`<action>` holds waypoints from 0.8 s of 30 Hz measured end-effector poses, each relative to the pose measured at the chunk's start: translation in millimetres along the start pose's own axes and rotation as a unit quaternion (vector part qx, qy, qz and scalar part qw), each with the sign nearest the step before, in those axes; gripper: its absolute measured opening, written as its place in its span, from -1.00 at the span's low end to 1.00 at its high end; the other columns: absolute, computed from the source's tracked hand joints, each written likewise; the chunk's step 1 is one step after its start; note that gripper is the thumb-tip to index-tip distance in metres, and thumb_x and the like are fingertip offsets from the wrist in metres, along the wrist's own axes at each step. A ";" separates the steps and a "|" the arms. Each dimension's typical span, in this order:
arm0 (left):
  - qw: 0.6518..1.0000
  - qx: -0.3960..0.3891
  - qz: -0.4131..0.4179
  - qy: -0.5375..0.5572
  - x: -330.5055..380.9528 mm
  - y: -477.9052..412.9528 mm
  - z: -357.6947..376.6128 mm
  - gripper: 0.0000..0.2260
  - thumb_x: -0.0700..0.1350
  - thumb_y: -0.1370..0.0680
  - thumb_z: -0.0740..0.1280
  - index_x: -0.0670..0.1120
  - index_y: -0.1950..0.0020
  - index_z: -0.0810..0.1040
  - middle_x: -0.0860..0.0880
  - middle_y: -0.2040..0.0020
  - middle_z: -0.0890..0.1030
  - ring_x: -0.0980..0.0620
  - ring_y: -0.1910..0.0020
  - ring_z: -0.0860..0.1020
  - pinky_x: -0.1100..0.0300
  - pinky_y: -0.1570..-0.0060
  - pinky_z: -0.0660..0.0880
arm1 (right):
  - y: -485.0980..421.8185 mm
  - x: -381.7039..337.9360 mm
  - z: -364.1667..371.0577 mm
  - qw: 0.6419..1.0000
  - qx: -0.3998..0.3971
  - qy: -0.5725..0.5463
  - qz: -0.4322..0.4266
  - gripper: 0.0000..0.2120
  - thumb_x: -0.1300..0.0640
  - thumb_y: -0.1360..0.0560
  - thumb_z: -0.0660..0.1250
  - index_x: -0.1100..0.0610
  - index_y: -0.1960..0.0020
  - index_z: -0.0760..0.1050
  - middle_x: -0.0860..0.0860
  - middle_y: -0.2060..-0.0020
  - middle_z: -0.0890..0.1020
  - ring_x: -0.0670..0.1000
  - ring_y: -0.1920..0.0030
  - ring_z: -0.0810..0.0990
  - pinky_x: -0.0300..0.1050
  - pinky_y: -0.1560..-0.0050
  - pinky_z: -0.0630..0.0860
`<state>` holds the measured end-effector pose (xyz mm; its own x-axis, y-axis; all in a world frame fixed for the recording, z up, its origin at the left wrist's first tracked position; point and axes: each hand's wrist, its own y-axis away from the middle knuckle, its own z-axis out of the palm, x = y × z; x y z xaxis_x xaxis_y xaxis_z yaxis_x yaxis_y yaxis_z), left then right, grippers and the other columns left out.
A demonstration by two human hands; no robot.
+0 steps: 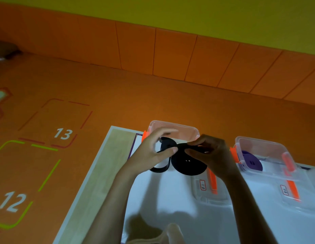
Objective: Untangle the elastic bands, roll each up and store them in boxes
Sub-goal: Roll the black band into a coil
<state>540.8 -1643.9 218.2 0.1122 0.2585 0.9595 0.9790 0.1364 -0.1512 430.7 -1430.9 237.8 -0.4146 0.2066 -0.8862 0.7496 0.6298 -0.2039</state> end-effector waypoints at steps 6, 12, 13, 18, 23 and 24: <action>0.994 -0.010 -0.028 0.106 -5.6 -3.2 -5.8 -0.78 -0.27 -0.53 0.56 -0.06 -0.14 0.74 -0.03 -0.08 0.77 -0.04 -0.13 0.73 0.15 -0.21 0.62 | -1.7 -2.7 3.1 0.999 -0.008 -0.043 -0.006 -0.70 0.31 -0.43 0.58 -0.08 0.06 0.65 -0.19 0.07 0.75 -0.13 0.04 0.75 -0.31 0.12 0.65; 0.986 0.045 -0.032 0.157 -7.8 -5.0 3.4 -0.81 -0.30 -0.43 0.63 -0.07 0.03 0.79 -0.07 0.01 0.78 -0.05 -0.05 0.75 0.17 -0.12 0.65 | -3.6 3.1 5.5 0.996 -0.070 -0.053 0.015 -0.71 0.33 -0.50 0.51 0.02 -0.10 0.60 -0.13 -0.02 0.70 -0.02 -0.12 0.71 -0.18 -0.06 0.67; 0.984 0.050 -0.039 0.167 -8.6 -4.1 5.0 -0.82 -0.30 -0.42 0.64 -0.07 0.06 0.79 -0.10 0.01 0.78 -0.09 -0.05 0.75 0.10 -0.16 0.66 | -3.4 2.8 6.3 0.996 -0.063 -0.052 0.017 -0.72 0.30 -0.50 0.52 -0.03 -0.08 0.63 -0.13 -0.01 0.72 -0.04 -0.11 0.71 -0.18 -0.07 0.66; 0.973 0.030 -0.088 0.212 -12.1 -0.7 5.1 -0.84 -0.14 -0.36 0.67 -0.05 0.12 0.77 -0.15 0.02 0.77 -0.11 -0.02 0.75 0.13 -0.10 0.64 | 0.0 -1.3 11.2 0.992 -0.042 -0.106 0.044 -0.81 0.08 -0.41 0.54 -0.18 0.04 0.71 -0.05 0.03 0.76 0.03 -0.06 0.75 -0.18 -0.02 0.67; 0.975 0.025 -0.111 0.189 -13.1 -3.3 8.2 -0.85 -0.19 -0.39 0.67 -0.13 0.10 0.76 -0.14 0.05 0.77 -0.06 0.03 0.76 0.20 -0.06 0.64 | 1.1 2.1 11.0 0.992 -0.043 -0.102 0.066 -0.80 0.04 -0.39 0.54 -0.25 0.07 0.71 -0.06 0.03 0.77 0.02 -0.03 0.76 -0.14 -0.02 0.69; 0.977 0.032 -0.111 0.177 -12.8 -4.1 9.4 -0.86 -0.22 -0.40 0.66 -0.14 0.10 0.76 -0.13 0.08 0.77 -0.05 0.05 0.76 0.21 -0.04 0.63 | 1.2 3.9 10.6 0.992 -0.041 -0.098 0.072 -0.81 0.04 -0.39 0.55 -0.23 0.07 0.71 -0.04 0.03 0.77 0.03 -0.03 0.76 -0.10 -0.04 0.70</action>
<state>533.8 -1638.8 204.3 -0.0382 -0.1292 0.9909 0.9745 0.2148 0.0655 435.5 -1437.3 229.7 -0.1920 0.1543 -0.9692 0.7457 0.6650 -0.0419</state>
